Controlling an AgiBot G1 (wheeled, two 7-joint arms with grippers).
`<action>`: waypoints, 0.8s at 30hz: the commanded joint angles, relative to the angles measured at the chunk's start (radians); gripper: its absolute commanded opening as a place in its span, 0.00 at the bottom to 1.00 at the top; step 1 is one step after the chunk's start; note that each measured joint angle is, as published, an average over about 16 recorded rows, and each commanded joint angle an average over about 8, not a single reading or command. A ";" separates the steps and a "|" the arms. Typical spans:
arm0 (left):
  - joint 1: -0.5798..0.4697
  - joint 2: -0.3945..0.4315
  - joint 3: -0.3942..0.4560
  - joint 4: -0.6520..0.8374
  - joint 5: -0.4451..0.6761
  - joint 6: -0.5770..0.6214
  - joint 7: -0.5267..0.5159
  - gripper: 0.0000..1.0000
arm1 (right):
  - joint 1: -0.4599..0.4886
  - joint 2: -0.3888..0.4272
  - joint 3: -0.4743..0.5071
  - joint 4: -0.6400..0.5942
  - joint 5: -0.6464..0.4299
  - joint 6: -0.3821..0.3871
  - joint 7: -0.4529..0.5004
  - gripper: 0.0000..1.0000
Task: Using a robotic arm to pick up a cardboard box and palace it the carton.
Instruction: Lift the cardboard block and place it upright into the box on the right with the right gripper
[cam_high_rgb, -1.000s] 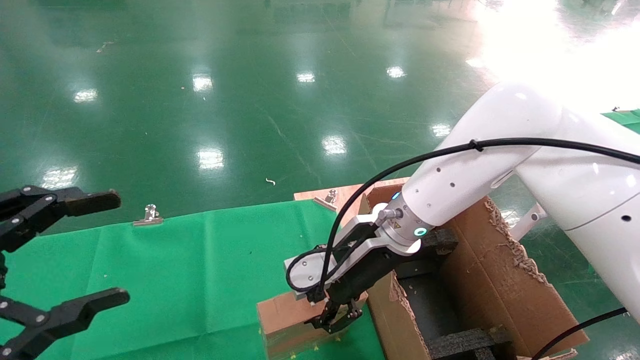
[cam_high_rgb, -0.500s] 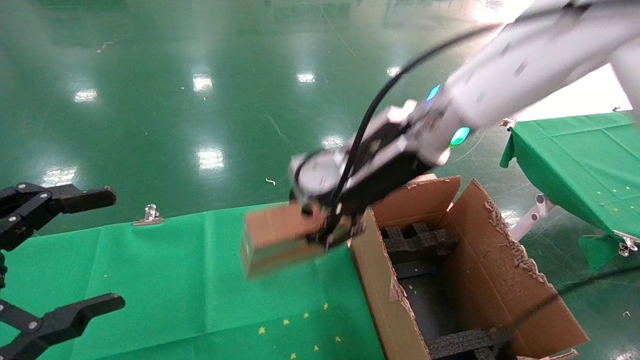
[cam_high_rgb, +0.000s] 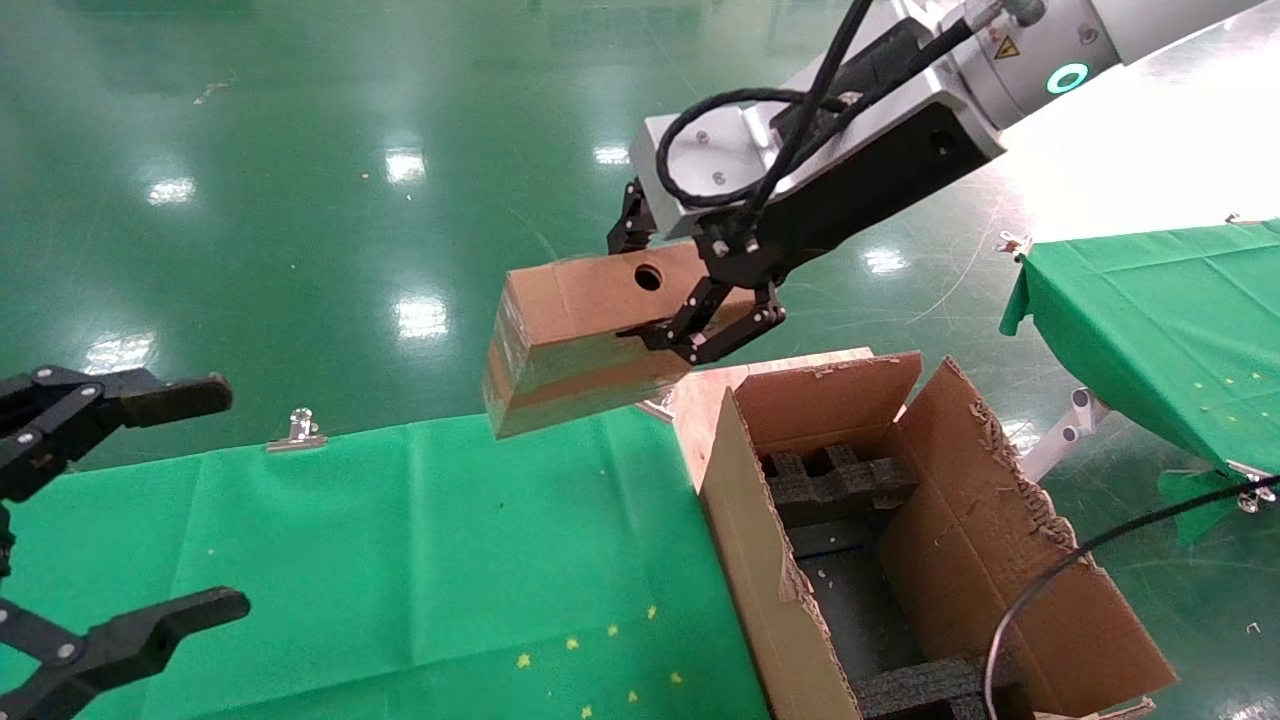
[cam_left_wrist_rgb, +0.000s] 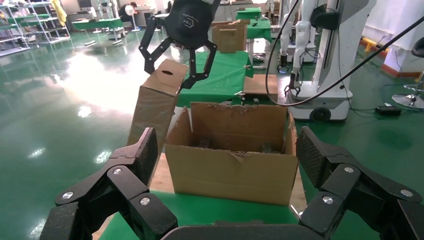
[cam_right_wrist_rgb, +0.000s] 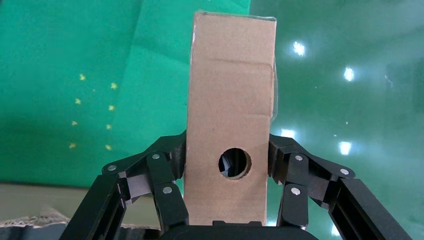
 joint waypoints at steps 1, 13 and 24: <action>0.000 0.000 0.000 0.000 0.000 0.000 0.000 1.00 | 0.015 0.002 -0.026 -0.015 0.021 0.001 -0.013 0.00; 0.000 0.000 0.000 0.000 0.000 0.000 0.000 1.00 | 0.138 0.193 -0.229 -0.004 0.082 -0.005 -0.013 0.00; 0.000 0.000 0.000 0.000 0.000 0.000 0.000 1.00 | 0.249 0.372 -0.434 0.035 0.082 -0.002 0.022 0.00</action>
